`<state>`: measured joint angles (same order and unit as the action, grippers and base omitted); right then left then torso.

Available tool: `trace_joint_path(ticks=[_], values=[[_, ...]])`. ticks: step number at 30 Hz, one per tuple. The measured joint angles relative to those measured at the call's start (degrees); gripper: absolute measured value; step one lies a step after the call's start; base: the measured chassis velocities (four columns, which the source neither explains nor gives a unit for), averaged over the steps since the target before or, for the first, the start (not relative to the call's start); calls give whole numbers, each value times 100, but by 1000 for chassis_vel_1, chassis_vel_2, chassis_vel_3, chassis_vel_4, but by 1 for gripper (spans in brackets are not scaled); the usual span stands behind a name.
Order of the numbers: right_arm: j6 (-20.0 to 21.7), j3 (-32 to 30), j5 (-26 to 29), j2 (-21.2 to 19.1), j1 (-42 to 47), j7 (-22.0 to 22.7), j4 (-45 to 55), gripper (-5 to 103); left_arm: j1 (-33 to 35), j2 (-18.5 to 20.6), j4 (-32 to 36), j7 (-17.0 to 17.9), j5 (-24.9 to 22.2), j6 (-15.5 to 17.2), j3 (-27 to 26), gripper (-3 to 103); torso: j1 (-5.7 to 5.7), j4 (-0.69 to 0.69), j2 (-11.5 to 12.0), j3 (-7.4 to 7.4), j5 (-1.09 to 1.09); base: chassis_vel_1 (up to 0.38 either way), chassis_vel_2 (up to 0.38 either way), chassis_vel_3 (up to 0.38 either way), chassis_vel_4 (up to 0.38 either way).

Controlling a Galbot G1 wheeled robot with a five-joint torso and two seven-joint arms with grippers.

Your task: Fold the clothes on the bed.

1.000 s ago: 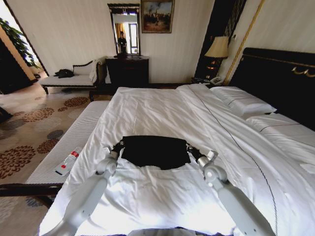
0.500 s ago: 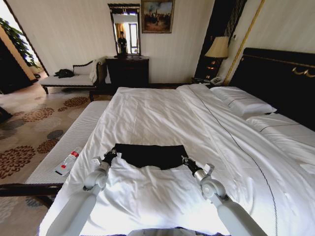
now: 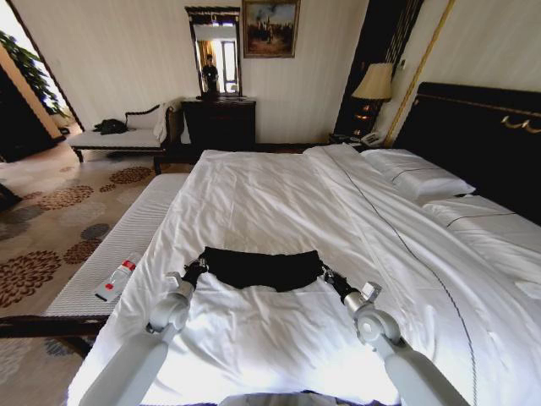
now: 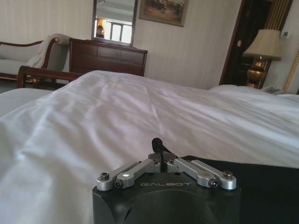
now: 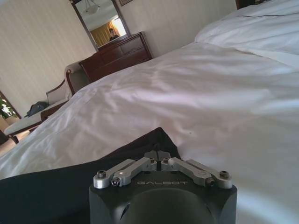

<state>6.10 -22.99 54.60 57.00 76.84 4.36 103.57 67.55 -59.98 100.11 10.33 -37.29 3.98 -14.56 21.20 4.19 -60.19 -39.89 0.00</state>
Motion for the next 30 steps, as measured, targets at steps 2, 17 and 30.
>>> trace_joint_path(ticks=[2, 17, 30], values=[[-26, -11, -19, -5, 38, -16, -9, 0, 51, 19, 23, 0, 25, -1, -1, 1, 0, 0, 0, 0, 0, 0, 0, 0, 0], [-236, -51, -306, 64, 744, -56, 405, 30, 1319, 387, 1023, -39, 429, 40, -618, 43, 0, 0, 0, 1, -1, 0, 0, 0, 0], [123, -737, 610, -34, 704, 471, 1034, 73, 1482, 432, 1542, 177, -319, 92, -1229, 86, -1, 0, -1, 1, 0, 0, 0, 0, 0]])
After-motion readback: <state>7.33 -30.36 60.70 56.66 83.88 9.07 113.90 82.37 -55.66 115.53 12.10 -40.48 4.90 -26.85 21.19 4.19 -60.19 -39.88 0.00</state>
